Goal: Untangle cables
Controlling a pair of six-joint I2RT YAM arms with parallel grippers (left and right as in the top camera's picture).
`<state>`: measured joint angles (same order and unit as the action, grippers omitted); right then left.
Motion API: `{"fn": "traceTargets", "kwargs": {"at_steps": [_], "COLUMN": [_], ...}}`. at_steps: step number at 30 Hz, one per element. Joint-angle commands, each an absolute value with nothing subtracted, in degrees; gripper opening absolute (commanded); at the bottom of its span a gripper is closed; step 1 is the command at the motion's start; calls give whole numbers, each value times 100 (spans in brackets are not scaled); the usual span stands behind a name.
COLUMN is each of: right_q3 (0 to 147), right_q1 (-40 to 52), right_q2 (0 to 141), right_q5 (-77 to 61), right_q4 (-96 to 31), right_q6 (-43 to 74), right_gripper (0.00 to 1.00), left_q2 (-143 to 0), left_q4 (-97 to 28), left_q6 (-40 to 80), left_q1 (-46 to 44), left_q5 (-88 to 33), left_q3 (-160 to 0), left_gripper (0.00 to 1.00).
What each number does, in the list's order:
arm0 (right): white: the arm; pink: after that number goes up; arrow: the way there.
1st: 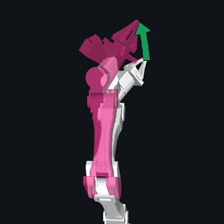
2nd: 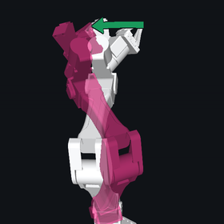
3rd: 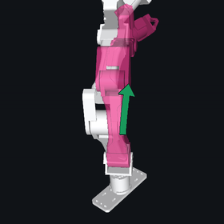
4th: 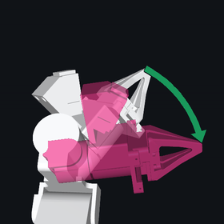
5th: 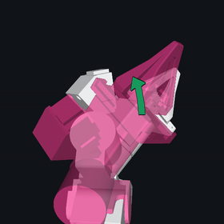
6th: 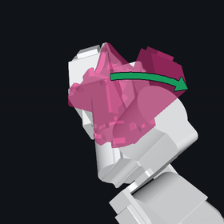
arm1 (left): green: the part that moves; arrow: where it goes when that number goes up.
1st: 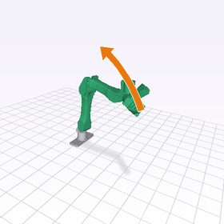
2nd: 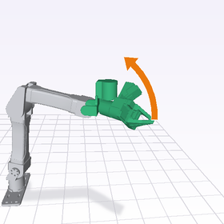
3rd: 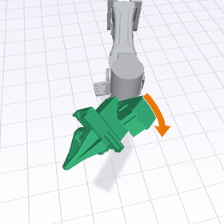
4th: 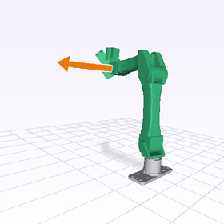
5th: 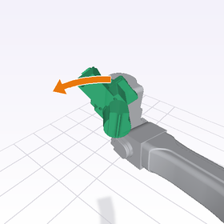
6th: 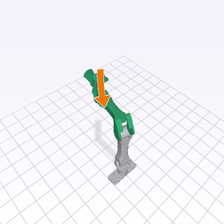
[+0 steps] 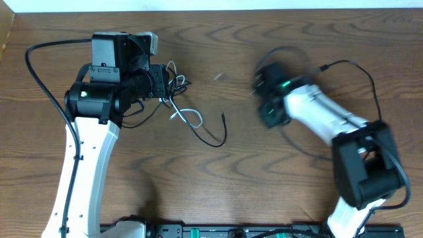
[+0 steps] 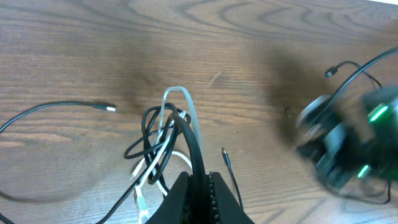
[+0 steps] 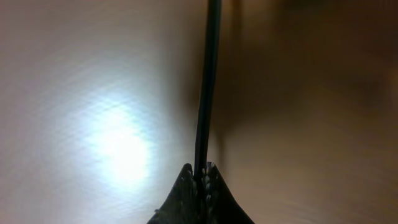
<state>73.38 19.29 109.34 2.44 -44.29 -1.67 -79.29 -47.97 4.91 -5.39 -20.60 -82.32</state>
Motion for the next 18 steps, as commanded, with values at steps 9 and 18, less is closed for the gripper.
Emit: {"fn": "traceTargets", "kwargs": {"at_steps": [9, 18], "right_q3": [7826, 7859], "right_q1": [-1474, -2893], "right_q2": [10969, 11048], "right_q5": [504, 1087], "right_q4": [-2860, -1354], "right_q6": [923, 655], "right_gripper": [1, 1], "left_q2": [-7898, -7898], "left_q4": [-4803, -4779], "left_q6": [550, 550], "left_q1": [-515, -515], "left_q5": [-2005, -2005], "left_q3": [-8337, -8337], "left_gripper": [8, 8]}}
